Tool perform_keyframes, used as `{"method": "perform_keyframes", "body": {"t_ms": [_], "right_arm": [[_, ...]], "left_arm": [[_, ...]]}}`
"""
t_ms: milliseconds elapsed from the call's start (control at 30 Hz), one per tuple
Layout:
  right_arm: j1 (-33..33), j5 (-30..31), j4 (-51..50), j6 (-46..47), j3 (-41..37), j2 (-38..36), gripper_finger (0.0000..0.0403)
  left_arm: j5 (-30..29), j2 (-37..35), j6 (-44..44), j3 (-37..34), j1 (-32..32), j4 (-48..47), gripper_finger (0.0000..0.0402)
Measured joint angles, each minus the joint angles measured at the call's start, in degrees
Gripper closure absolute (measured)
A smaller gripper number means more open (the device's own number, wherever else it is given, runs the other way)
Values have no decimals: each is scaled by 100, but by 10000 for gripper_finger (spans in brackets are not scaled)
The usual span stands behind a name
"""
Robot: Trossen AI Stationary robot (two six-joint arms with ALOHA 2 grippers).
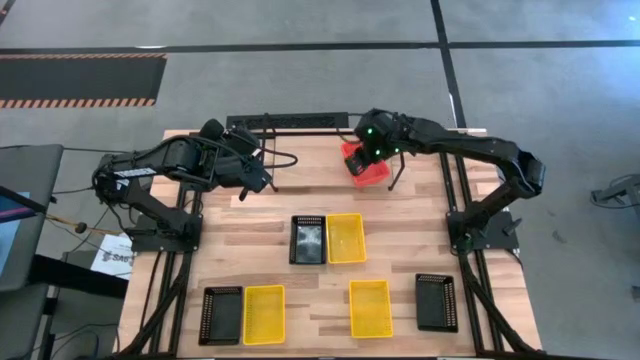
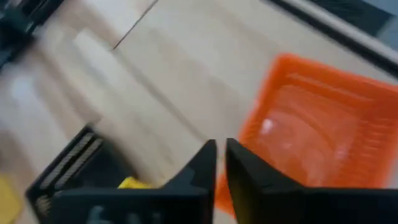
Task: Stack baskets on shelf by color
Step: Stack the orange bin on top of the other stacked orange bins on the shelf
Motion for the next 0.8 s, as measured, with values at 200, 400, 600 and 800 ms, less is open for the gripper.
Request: {"method": "perform_keyframes", "body": {"t_ms": [200, 400, 600, 800], "right_arm": [[474, -34, 364, -165, 2, -7, 394], [673, -34, 433, -137, -2, 264, 400], [689, -62, -49, -662, 550, 1173, 401], [511, 107, -953, -1394, 1957, 2116, 401]], "left_arm": [[2, 0, -81, 0, 0, 10, 200], [2, 0, -171, 0, -2, 12, 200], [83, -2, -227, 0, 0, 12, 200], [205, -2, -232, 0, 0, 12, 200]]}}
